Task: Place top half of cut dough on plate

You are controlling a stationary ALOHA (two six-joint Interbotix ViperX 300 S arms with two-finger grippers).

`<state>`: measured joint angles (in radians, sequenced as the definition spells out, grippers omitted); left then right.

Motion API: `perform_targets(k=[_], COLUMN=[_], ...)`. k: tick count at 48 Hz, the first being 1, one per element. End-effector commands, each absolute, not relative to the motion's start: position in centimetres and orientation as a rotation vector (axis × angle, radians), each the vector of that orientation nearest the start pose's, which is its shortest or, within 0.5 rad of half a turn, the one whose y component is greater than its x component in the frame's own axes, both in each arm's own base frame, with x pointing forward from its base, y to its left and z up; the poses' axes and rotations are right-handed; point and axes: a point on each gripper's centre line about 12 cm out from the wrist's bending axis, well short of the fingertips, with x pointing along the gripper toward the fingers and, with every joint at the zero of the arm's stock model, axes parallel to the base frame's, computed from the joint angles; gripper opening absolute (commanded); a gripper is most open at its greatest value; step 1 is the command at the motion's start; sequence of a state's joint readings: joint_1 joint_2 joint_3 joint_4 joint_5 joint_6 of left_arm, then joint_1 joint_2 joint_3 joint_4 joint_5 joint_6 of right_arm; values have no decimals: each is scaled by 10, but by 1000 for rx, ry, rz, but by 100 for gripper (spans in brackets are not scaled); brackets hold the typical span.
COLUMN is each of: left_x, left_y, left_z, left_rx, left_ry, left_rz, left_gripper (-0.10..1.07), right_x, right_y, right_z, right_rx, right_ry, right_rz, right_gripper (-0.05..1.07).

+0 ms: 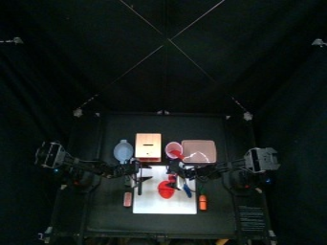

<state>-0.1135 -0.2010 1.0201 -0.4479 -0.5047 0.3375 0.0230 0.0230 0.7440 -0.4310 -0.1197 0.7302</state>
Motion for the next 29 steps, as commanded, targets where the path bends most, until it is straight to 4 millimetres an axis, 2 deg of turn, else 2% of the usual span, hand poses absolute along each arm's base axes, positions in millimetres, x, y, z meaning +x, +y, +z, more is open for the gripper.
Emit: perform_targets(k=[1, 16, 29], left_x=[309, 296, 296], left_y=[-11, -9, -9], left_z=[187, 191, 190], left_rx=[-5, -5, -5], left_ry=[295, 267, 270], left_rz=[107, 111, 111], left_gripper=[88, 87, 87], right_x=[384, 384, 399], right_y=[16, 18, 29], right_z=[153, 143, 171], right_rx=[313, 324, 292], right_ry=[639, 732, 819], right_rz=[-28, -85, -149], right_gripper=[102, 102, 102])
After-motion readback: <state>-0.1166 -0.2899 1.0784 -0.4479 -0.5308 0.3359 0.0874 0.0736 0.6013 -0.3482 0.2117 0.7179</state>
